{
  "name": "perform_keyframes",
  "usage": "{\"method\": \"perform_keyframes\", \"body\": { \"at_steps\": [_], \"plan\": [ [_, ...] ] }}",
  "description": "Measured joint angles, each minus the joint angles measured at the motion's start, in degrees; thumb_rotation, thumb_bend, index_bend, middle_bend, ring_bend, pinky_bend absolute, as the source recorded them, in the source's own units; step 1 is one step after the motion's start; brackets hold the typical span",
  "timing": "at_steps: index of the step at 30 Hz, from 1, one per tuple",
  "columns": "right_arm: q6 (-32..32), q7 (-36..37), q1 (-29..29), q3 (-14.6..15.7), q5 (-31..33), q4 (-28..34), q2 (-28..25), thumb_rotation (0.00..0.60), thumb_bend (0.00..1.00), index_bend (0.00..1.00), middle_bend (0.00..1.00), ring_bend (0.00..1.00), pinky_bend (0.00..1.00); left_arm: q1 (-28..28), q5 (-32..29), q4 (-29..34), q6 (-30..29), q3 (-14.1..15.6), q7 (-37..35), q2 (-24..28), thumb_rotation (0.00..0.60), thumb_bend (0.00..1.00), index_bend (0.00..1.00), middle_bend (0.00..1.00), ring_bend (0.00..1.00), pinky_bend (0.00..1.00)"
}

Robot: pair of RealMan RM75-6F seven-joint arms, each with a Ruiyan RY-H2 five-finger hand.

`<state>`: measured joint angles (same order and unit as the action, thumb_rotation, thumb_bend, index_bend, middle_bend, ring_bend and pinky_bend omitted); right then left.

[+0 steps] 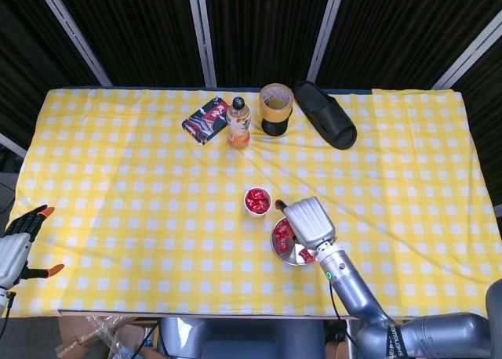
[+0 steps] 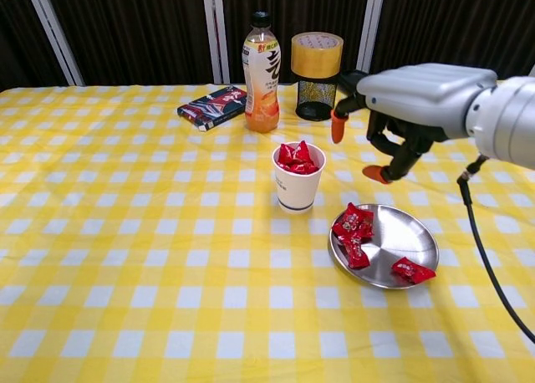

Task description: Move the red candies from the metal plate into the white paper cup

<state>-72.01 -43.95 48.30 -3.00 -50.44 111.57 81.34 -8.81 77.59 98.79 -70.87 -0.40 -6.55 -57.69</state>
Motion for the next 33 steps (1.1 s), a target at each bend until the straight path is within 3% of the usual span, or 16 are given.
{"method": "perform_keyframes", "body": {
  "at_steps": [4,8,33],
  "plan": [
    [-0.78,0.23,-2.41,2.7,-2.35,-1.51,1.23,0.6,0.41,0.27,0.83,0.94,1.0,0.25,0.18,-0.15,-0.72,-0.09,0.34,-0.34,0.6,0.07,0.02,0.0,0.0,0.0],
    [-0.56,1.1,-3.85,3.27,-2.58,-3.28,2.74,0.6,0.41,0.25,0.83,0.94,1.0,0.49,0.45,-0.27,-1.3,-0.07,0.72,-0.55,0.6,0.06,0.02,0.0,0.0,0.0],
    [7.3,4.61,-4.18,-0.7,3.07,-10.6,6.63,0.6,0.41,0.3,0.83,0.94,1.0,0.2,-0.12,-0.42,-0.38,-0.13,0.94,-0.67,0.6,0.06,0.02,0.0,0.0,0.0]
  ]
}}
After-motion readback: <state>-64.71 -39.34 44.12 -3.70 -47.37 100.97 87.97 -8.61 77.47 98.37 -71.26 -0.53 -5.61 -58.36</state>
